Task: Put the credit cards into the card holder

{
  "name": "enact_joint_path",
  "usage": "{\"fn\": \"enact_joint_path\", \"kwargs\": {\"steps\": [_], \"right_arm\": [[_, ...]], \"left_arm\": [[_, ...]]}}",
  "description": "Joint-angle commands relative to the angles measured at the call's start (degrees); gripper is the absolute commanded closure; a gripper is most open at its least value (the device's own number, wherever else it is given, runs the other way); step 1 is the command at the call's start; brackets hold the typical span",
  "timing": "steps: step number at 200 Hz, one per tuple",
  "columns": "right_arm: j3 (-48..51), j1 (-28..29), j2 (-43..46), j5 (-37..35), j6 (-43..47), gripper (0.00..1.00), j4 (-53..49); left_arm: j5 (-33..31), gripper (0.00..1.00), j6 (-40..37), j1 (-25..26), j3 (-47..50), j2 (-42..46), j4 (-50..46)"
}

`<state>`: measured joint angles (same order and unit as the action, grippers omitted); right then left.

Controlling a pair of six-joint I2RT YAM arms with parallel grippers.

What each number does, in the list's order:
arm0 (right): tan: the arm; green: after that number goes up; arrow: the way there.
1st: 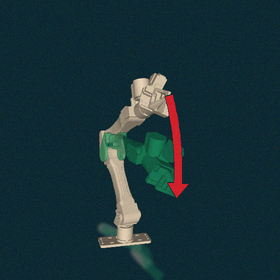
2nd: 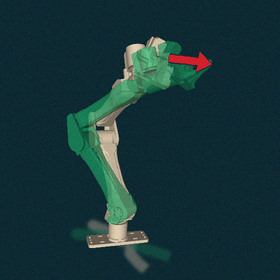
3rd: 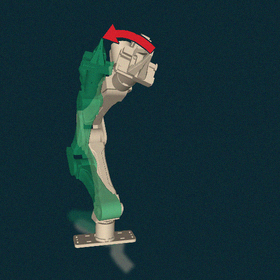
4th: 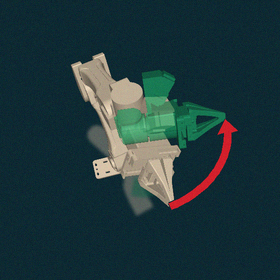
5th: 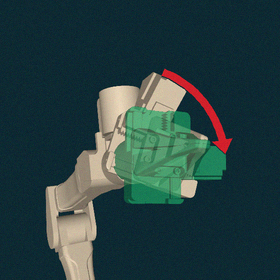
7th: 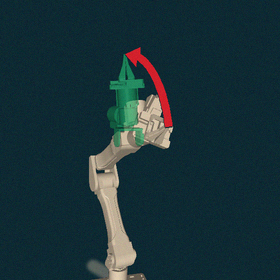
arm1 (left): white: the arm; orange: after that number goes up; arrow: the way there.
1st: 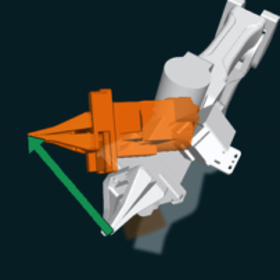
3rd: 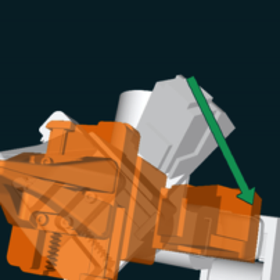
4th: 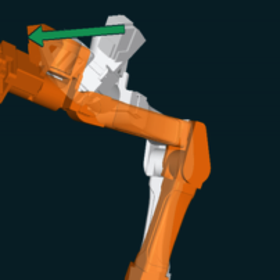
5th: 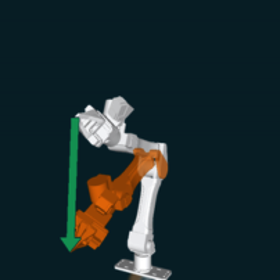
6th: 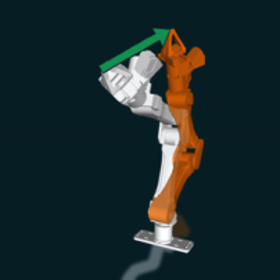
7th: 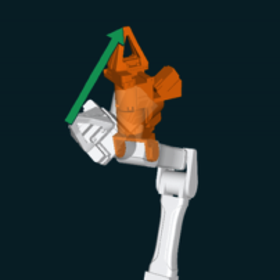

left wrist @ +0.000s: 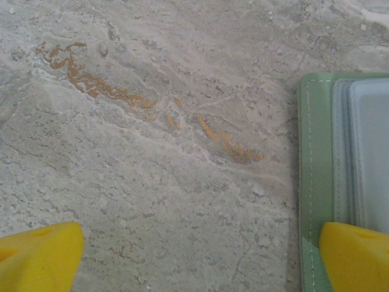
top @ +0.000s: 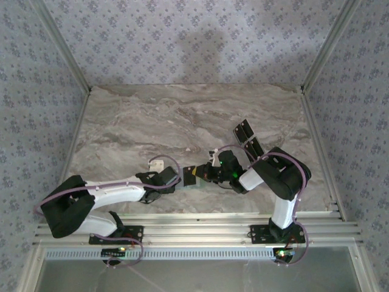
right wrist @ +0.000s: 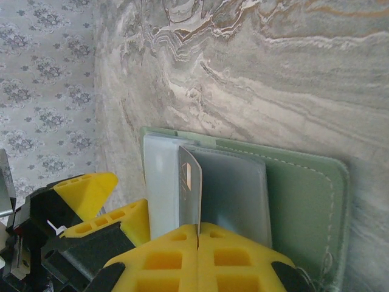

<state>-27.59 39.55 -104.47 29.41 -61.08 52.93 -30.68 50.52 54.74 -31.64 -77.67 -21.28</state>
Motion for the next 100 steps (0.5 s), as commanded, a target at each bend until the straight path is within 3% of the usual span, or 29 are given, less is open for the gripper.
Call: {"fn": "enact_joint_path", "kwargs": {"steps": [1,100], "right_arm": [[-0.6,0.9,0.8,0.1,-0.1,1.0,-3.7],[-0.5,1.3,-1.7,-0.7,-0.6,1.0,-2.0]], "left_arm": [[0.7,0.0,0.2,-0.2,1.6,-0.2,-2.4],[0.9,0.0,0.2,-0.2,1.5,-0.4,-2.5]]}}
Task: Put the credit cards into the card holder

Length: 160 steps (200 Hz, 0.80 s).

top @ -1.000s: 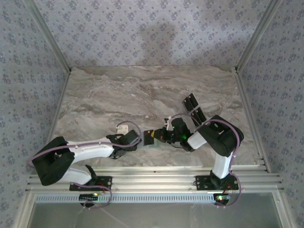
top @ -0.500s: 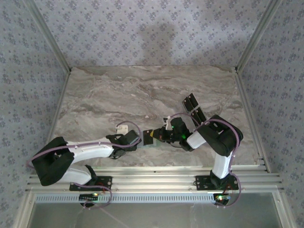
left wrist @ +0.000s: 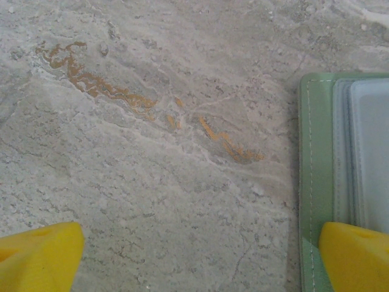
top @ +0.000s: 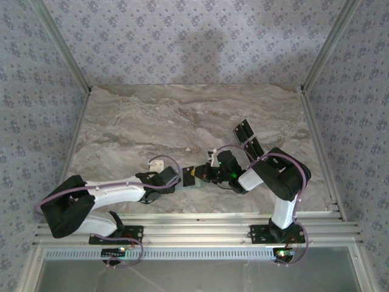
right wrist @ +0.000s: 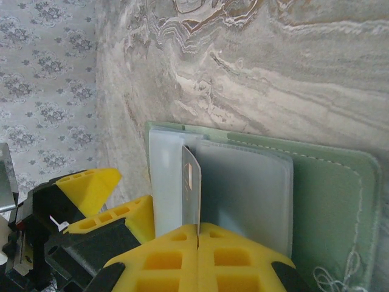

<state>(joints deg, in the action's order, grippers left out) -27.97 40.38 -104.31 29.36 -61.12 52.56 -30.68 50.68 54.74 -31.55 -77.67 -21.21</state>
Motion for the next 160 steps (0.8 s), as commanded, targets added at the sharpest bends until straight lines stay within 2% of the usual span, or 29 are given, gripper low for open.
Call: {"fn": "enact_joint_path", "kwargs": {"steps": [1,90,160], "right_arm": [[-0.2,0.4,-1.9,-0.6,-0.6,1.0,-1.6],[-0.2,-1.5,-4.2,-0.1,-0.5,1.0,-0.5],[-0.3,-0.6,-4.9,0.2,-0.7,1.0,-0.4]], "left_arm": [[0.9,0.0,0.0,-0.2,1.4,-0.5,-2.5],[1.0,0.0,0.2,-0.2,1.3,-0.6,-2.4],[1.1,0.0,0.2,-0.1,1.4,-0.6,-2.0]]}}
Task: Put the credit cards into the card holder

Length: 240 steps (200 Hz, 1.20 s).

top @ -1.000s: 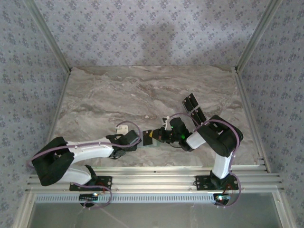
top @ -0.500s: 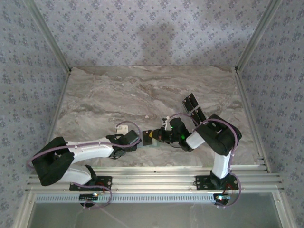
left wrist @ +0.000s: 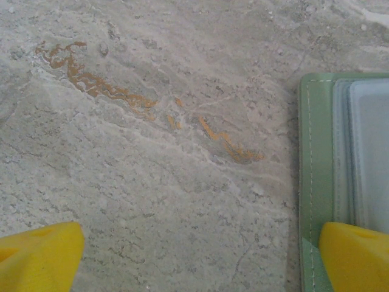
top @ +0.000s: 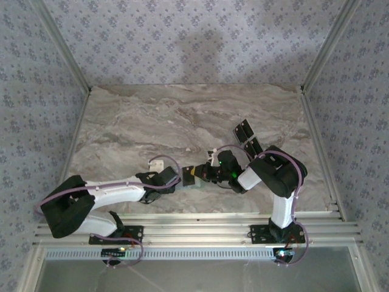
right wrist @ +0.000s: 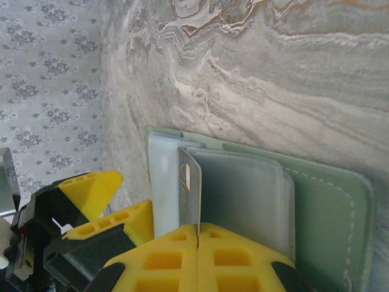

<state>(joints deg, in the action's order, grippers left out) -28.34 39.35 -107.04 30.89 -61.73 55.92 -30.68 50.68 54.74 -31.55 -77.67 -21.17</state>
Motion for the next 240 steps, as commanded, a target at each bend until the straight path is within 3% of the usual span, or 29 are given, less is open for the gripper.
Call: {"fn": "enact_joint_path", "kwargs": {"steps": [1,127,157,175,191,206,240], "right_arm": [[0.0,0.5,-2.2,-1.3,-0.1,1.0,-3.8],[-2.5,3.0,-2.9,-1.8,0.1,1.0,-6.7],[-2.5,2.5,1.9,-2.5,2.4,0.79,-12.2],[-3.9,2.5,6.1,-3.7,5.7,0.6,-20.5],[-5.4,2.6,8.9,-5.0,8.3,0.5,-27.1],[-7.2,2.5,10.7,-5.7,10.6,0.45,-33.1],[-12.2,2.6,13.6,-8.0,15.3,0.43,-45.6]], "left_arm": [[1.1,0.0,0.2,-0.1,1.4,-0.6,-2.0],[1.3,0.0,0.3,-0.1,1.7,0.2,-2.3],[1.2,0.0,0.0,-0.1,0.6,2.1,-3.7],[0.7,0.0,-0.3,-0.1,-0.4,4.2,-5.1],[0.4,0.0,-0.5,-0.4,-1.2,6.1,-6.2],[0.3,0.0,-0.6,-0.8,-1.6,7.7,-7.0],[0.9,0.0,-1.4,-3.2,-1.2,9.3,-7.9]]}}
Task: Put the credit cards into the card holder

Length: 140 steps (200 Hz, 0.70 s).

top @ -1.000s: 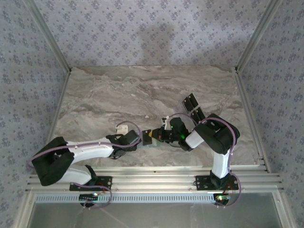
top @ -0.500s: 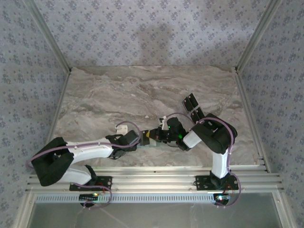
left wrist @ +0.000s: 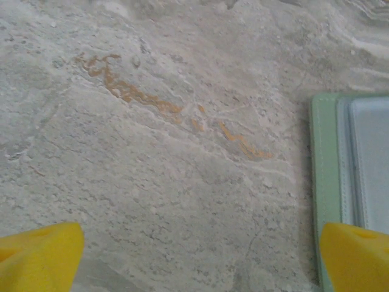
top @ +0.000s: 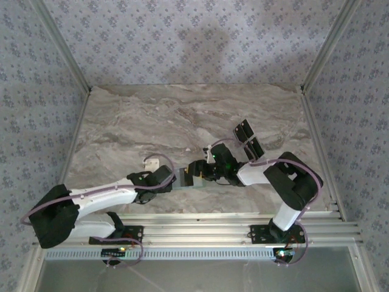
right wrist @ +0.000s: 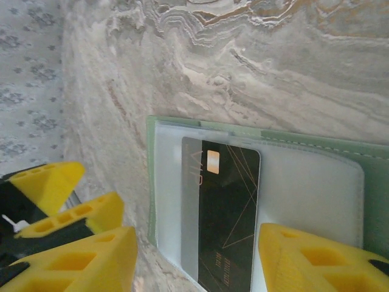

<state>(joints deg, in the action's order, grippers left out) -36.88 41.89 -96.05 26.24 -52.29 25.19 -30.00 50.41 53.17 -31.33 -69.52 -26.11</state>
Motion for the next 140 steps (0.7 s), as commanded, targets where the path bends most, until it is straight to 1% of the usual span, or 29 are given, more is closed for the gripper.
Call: {"fn": "enact_joint_path", "kwargs": {"steps": [1,20,34,61,79,93,96,103,140], "right_arm": [[-3.8,0.0,2.7,-3.5,6.0,0.43,-15.4],[-8.1,0.8,3.0,-6.8,10.1,0.48,-24.3],[-11.0,1.8,2.7,-10.2,12.9,0.54,-30.0],[-15.0,3.4,0.6,-13.9,15.7,0.74,-35.8],[-16.8,4.0,-1.4,-15.0,15.7,0.83,-37.2],[-17.9,4.4,-2.9,-15.1,15.7,0.85,-37.8],[-18.1,4.5,-3.3,-15.2,17.5,0.85,-37.9],[-18.7,4.8,-3.9,-15.4,17.9,0.85,-38.2],[-19.9,5.6,-5.7,-16.6,18.4,0.86,-39.0]], "left_arm": [[0.2,0.0,-1.1,-1.7,-1.4,1.1,-3.0],[1.2,0.0,-1.8,-3.4,-0.5,1.1,-2.2],[1.8,0.0,-2.4,-4.4,0.5,1.1,-1.2],[2.1,0.0,-2.9,-5.2,1.7,0.3,0.2],[2.1,0.0,-2.9,-5.3,2.4,-0.2,0.9],[2.4,0.0,-2.9,-5.4,2.8,-0.4,1.5],[2.4,0.0,-2.8,-5.4,2.9,-0.5,1.6],[2.6,0.0,-2.8,-5.4,2.9,-0.7,1.8],[3.3,0.0,-2.6,-5.4,3.0,-1.9,3.0]]}}
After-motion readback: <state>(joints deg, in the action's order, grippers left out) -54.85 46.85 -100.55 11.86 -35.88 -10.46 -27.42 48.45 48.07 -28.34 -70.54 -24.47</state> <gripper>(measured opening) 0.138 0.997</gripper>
